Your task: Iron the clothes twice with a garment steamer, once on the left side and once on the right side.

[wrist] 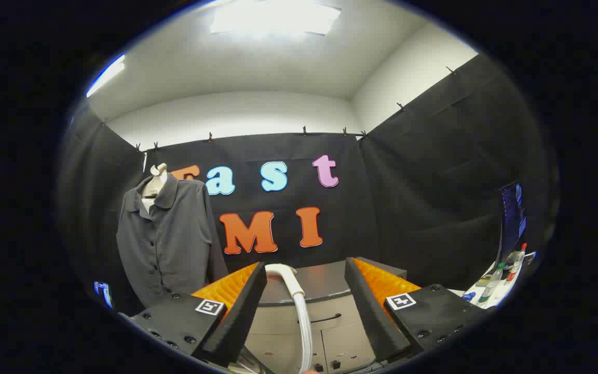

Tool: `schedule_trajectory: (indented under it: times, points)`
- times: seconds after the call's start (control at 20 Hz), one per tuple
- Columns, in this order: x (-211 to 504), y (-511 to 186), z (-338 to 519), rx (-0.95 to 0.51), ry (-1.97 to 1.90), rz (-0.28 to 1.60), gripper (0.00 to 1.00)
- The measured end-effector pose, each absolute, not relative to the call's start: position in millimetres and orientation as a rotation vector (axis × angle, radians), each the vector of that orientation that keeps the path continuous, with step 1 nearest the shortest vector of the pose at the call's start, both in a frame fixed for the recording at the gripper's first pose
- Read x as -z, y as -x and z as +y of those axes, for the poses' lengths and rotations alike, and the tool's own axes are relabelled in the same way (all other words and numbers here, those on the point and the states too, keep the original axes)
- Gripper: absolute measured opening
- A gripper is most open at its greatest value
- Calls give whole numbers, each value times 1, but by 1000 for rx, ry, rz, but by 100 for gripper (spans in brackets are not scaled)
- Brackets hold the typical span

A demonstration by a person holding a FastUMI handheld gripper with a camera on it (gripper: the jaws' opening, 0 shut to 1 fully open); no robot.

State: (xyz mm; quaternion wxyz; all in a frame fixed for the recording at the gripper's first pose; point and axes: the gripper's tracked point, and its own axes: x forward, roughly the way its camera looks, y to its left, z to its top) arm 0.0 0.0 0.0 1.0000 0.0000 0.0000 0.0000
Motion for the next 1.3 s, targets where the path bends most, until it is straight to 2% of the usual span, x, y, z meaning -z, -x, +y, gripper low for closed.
schedule_trajectory:
  times: [1.3]
  points:
    - [45, -14, 43, -88, 18, 78, 98]
